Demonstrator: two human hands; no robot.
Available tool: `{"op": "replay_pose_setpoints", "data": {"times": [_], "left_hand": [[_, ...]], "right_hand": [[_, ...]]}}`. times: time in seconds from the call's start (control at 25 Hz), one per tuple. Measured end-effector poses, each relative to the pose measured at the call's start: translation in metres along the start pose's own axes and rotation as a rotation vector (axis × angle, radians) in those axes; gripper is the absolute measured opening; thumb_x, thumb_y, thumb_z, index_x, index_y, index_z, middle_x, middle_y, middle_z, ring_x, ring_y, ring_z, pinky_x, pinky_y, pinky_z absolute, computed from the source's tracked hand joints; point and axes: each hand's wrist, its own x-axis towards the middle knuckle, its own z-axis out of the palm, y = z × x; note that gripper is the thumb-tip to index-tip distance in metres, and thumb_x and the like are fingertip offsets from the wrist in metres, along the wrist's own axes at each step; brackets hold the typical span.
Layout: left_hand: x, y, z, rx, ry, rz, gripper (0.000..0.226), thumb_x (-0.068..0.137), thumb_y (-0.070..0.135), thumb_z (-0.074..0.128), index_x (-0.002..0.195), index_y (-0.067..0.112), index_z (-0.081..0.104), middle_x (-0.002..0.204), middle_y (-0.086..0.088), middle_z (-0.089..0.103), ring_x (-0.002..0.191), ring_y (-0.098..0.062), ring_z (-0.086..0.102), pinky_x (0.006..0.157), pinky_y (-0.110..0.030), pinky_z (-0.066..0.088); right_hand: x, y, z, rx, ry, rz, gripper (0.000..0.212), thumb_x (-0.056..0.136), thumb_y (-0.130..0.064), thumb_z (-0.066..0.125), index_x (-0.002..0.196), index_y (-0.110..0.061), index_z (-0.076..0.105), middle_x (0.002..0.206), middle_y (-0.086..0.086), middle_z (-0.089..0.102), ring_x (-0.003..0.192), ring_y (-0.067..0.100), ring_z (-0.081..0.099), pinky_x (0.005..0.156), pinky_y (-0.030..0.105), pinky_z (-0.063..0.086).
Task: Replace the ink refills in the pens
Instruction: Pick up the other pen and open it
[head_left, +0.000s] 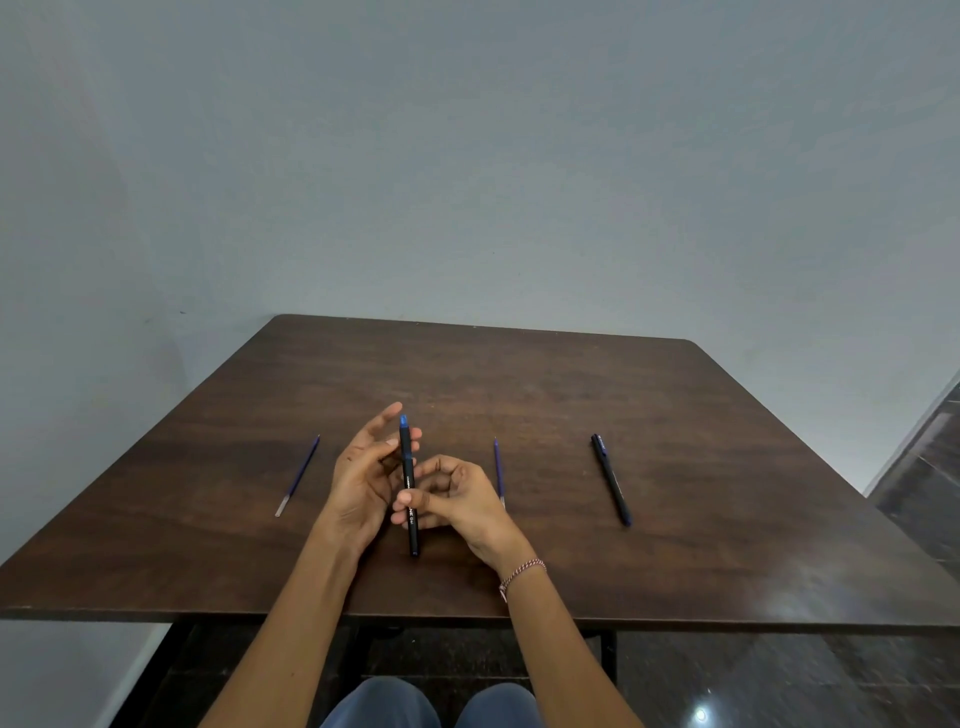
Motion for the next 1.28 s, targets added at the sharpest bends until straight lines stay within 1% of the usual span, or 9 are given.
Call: {"op": "replay_pose_setpoints", "data": {"times": [0.16, 0.32, 0.44, 0.6, 0.72, 0.96, 1.04, 1.16, 1.28], "left_hand": [[-0.001, 0.001, 0.002, 0.01, 0.034, 0.027, 0.037, 0.089, 0.0, 0.05, 0.111, 0.024, 0.066, 0.082, 0.001, 0.066, 0.074, -0.009, 0.064, 0.065, -0.021, 0.056], [-0.001, 0.0, 0.004, -0.016, 0.096, 0.044, 0.029, 0.08, 0.001, 0.061, 0.098, 0.02, 0.071, 0.07, 0.003, 0.061, 0.064, -0.008, 0.061, 0.061, -0.018, 0.054], [0.001, -0.002, 0.002, -0.039, 0.149, 0.07, 0.024, 0.079, 0.0, 0.062, 0.095, 0.016, 0.072, 0.07, 0.005, 0.067, 0.065, -0.008, 0.062, 0.06, -0.017, 0.054], [0.004, -0.002, -0.003, -0.124, 0.238, 0.124, 0.022, 0.079, -0.001, 0.063, 0.09, 0.016, 0.072, 0.078, 0.006, 0.074, 0.065, -0.004, 0.066, 0.061, -0.015, 0.054], [0.006, -0.001, -0.006, -0.183, 0.273, 0.163, 0.023, 0.081, -0.003, 0.062, 0.084, 0.017, 0.074, 0.082, 0.006, 0.075, 0.069, -0.004, 0.068, 0.063, -0.015, 0.055], [0.009, 0.001, -0.013, -0.323, 0.436, 0.251, 0.015, 0.085, 0.0, 0.062, 0.093, 0.012, 0.068, 0.084, 0.005, 0.074, 0.075, -0.005, 0.069, 0.069, -0.016, 0.056], [0.007, 0.0, -0.011, -0.188, 0.486, 0.294, 0.018, 0.082, 0.0, 0.066, 0.095, 0.012, 0.068, 0.081, 0.008, 0.074, 0.076, -0.005, 0.069, 0.069, -0.016, 0.056], [0.004, -0.007, -0.005, 0.271, 0.487, 0.382, 0.029, 0.076, -0.002, 0.072, 0.102, 0.011, 0.067, 0.086, 0.007, 0.073, 0.08, -0.005, 0.069, 0.073, -0.016, 0.055], [0.002, -0.012, 0.002, 0.713, 0.428, 0.429, 0.027, 0.074, 0.004, 0.076, 0.096, 0.017, 0.071, 0.086, 0.007, 0.07, 0.077, 0.002, 0.065, 0.071, -0.006, 0.049]], "right_hand": [[-0.001, 0.0, 0.001, -0.014, -0.004, 0.001, 0.028, 0.079, 0.0, 0.074, 0.102, -0.006, 0.061, 0.078, 0.009, 0.072, 0.069, 0.021, 0.073, 0.066, 0.03, 0.06], [-0.001, 0.0, 0.0, -0.079, -0.029, -0.007, 0.038, 0.078, -0.006, 0.076, 0.11, -0.022, 0.063, 0.079, 0.006, 0.074, 0.072, 0.02, 0.073, 0.072, 0.033, 0.06], [-0.002, 0.001, 0.0, -0.084, -0.038, -0.006, 0.041, 0.079, -0.01, 0.076, 0.113, -0.027, 0.063, 0.08, 0.005, 0.074, 0.072, 0.02, 0.073, 0.073, 0.034, 0.06], [-0.003, -0.002, 0.002, -0.089, -0.034, 0.017, 0.032, 0.081, -0.014, 0.074, 0.109, -0.025, 0.065, 0.076, 0.005, 0.074, 0.066, 0.018, 0.072, 0.062, 0.026, 0.058], [-0.004, -0.003, 0.002, -0.116, -0.031, 0.03, 0.028, 0.083, -0.014, 0.073, 0.108, -0.024, 0.065, 0.073, 0.005, 0.073, 0.062, 0.018, 0.07, 0.059, 0.025, 0.057], [-0.004, -0.002, 0.002, -0.067, -0.024, -0.002, 0.028, 0.082, -0.01, 0.072, 0.106, -0.022, 0.065, 0.07, 0.006, 0.072, 0.059, 0.018, 0.07, 0.054, 0.024, 0.056], [-0.003, 0.0, 0.004, -0.054, 0.013, -0.028, 0.031, 0.082, -0.01, 0.073, 0.108, -0.021, 0.064, 0.071, 0.007, 0.072, 0.06, 0.019, 0.071, 0.056, 0.025, 0.057], [-0.001, 0.0, 0.004, -0.024, 0.114, -0.103, 0.033, 0.081, -0.008, 0.073, 0.11, -0.021, 0.063, 0.072, 0.006, 0.072, 0.063, 0.019, 0.071, 0.057, 0.024, 0.056], [0.001, 0.0, 0.002, -0.04, 0.24, -0.202, 0.034, 0.082, -0.007, 0.072, 0.112, -0.021, 0.062, 0.073, 0.006, 0.073, 0.065, 0.02, 0.072, 0.065, 0.026, 0.057]]}}
